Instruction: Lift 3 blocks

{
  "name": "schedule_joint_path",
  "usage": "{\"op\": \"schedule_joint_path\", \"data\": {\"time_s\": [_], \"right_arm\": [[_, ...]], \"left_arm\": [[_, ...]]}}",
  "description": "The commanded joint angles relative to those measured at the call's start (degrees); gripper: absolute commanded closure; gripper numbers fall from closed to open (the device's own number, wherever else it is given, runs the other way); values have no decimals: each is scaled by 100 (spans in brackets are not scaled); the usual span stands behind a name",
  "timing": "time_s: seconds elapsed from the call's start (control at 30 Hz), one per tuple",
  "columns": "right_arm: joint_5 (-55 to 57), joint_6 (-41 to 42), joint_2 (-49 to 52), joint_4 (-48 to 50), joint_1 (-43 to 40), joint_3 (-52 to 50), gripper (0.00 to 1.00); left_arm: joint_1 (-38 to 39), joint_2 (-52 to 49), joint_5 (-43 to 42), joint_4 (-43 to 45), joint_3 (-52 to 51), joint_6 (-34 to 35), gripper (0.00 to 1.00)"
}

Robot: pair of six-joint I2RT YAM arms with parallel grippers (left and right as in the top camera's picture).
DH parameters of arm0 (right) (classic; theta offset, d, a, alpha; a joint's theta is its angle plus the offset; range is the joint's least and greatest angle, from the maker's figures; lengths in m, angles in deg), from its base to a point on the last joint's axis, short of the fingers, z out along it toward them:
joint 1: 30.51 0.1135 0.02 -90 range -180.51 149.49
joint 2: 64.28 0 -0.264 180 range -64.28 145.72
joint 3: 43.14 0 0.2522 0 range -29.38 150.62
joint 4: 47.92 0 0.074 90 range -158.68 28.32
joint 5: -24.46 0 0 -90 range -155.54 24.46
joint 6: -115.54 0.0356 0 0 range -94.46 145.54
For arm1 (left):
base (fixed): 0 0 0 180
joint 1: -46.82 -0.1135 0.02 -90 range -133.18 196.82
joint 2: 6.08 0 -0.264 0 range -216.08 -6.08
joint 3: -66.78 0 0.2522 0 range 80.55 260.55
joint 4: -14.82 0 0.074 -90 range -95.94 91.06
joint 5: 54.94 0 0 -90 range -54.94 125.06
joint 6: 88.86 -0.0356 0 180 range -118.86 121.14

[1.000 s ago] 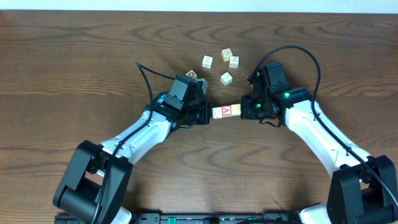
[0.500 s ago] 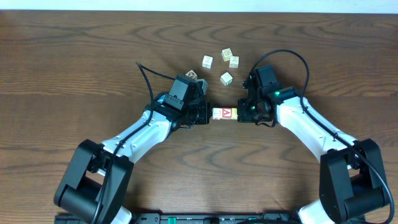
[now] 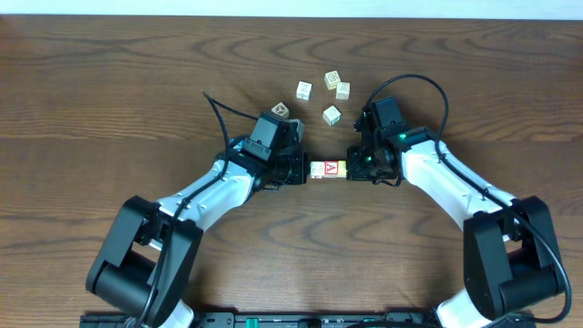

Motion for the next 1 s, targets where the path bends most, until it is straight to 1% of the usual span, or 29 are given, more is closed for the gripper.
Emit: {"op": "schedule_joint_path", "data": {"time_s": [0.0,0.23,0.53,0.97], "right_arm": [[-791,11,13,98,286,153,99],[-680,2,57,105,286,153,99],[-710,-31,428,192,313,153,99],[-708,-33,446,236,323,153,99]], "left_arm": [[188,-168,-420,111,57,39,93],[188,-210,-409,197,57,55,93],[188,-210,-258,195,57,52,93],[212,-221,-68,197,-37,31,93]]}}
